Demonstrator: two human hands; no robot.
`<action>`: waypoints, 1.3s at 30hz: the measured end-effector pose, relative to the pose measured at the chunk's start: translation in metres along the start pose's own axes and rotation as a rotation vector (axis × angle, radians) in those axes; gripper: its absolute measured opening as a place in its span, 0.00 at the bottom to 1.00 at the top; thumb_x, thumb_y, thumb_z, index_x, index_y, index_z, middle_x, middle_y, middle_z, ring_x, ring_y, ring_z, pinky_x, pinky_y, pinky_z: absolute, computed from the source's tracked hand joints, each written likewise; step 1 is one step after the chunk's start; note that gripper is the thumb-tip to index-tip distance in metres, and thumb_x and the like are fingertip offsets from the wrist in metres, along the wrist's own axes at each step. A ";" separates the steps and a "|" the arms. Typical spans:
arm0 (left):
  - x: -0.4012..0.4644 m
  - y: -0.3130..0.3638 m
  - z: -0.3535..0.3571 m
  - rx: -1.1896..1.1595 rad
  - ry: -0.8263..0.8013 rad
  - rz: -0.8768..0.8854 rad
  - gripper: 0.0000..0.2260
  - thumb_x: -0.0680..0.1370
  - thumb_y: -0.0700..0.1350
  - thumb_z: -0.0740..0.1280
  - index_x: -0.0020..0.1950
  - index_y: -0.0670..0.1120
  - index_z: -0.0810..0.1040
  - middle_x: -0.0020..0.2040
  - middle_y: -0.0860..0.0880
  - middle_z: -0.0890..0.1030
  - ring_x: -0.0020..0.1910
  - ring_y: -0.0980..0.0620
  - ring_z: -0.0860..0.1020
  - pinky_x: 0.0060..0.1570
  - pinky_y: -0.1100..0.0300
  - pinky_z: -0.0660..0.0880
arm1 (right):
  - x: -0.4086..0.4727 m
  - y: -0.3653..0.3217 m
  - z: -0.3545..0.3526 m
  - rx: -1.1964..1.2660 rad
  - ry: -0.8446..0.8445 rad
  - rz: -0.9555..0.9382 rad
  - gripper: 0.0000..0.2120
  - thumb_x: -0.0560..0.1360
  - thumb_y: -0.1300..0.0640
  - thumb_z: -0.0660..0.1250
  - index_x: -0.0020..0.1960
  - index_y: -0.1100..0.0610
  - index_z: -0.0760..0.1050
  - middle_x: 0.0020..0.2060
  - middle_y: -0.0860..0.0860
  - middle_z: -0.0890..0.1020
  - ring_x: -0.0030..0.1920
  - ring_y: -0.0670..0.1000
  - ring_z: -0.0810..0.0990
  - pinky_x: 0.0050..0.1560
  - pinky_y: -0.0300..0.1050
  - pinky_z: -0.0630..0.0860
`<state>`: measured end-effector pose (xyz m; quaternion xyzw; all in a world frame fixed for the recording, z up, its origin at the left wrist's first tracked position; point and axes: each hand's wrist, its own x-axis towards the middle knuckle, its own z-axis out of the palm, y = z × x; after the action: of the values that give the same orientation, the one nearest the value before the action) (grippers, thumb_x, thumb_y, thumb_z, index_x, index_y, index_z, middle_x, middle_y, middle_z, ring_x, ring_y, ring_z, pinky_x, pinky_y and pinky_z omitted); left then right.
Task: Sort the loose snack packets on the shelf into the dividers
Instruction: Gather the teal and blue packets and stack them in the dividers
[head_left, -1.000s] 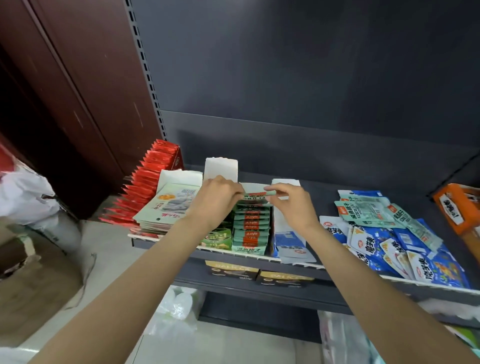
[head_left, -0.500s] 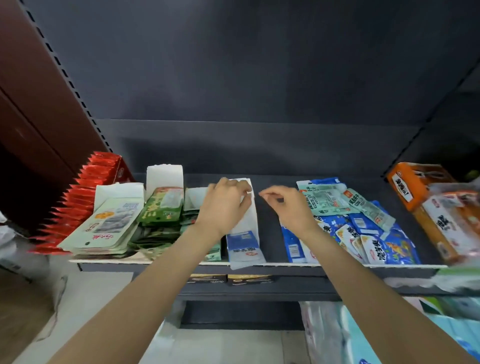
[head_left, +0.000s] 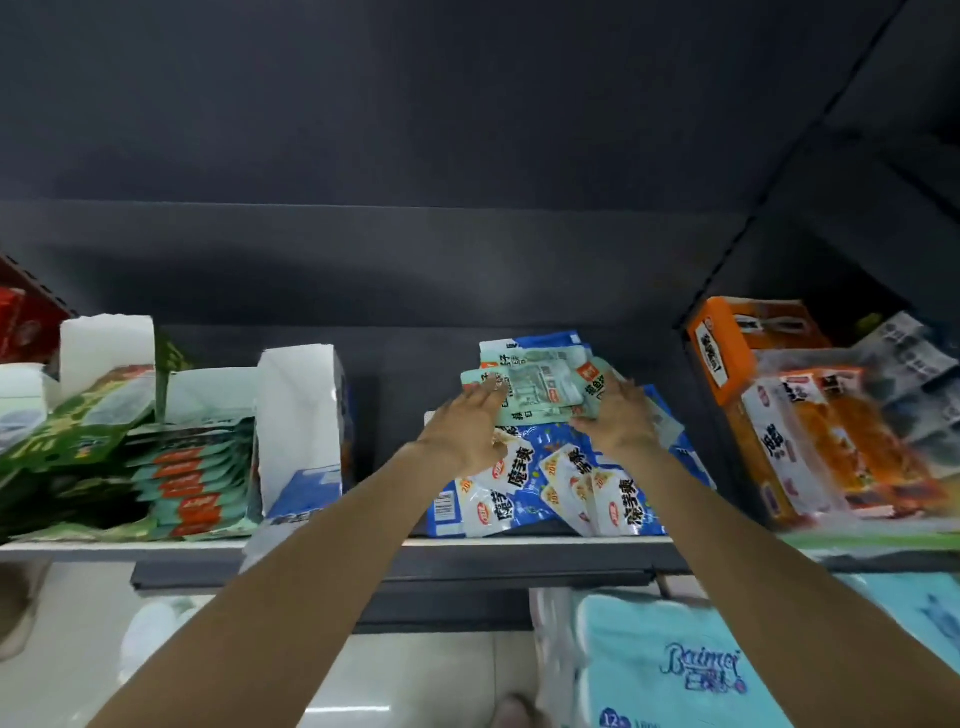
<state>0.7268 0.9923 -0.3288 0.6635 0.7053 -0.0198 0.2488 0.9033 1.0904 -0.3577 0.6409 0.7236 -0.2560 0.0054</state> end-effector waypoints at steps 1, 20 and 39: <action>0.004 0.002 0.003 0.009 -0.016 -0.011 0.35 0.79 0.48 0.63 0.78 0.50 0.44 0.78 0.50 0.42 0.77 0.49 0.46 0.73 0.50 0.50 | 0.001 0.000 0.002 -0.032 0.012 -0.024 0.37 0.72 0.51 0.70 0.74 0.59 0.56 0.70 0.61 0.64 0.72 0.60 0.61 0.69 0.57 0.63; -0.086 -0.046 -0.081 -0.830 0.745 0.058 0.03 0.77 0.41 0.67 0.50 0.44 0.76 0.47 0.52 0.82 0.45 0.59 0.81 0.45 0.64 0.78 | -0.093 -0.136 -0.034 0.855 0.019 -0.577 0.05 0.74 0.63 0.68 0.49 0.58 0.81 0.42 0.49 0.84 0.42 0.43 0.83 0.46 0.41 0.80; -0.234 -0.232 -0.107 -0.478 0.843 -0.045 0.03 0.76 0.43 0.69 0.43 0.44 0.79 0.39 0.53 0.79 0.40 0.57 0.75 0.40 0.72 0.68 | -0.169 -0.306 0.058 0.641 0.137 -0.721 0.05 0.72 0.62 0.71 0.45 0.63 0.81 0.40 0.49 0.84 0.41 0.45 0.82 0.46 0.45 0.78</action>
<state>0.4717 0.7867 -0.2170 0.5226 0.7436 0.4081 0.0862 0.6304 0.8979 -0.2398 0.3340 0.7831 -0.4088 -0.3288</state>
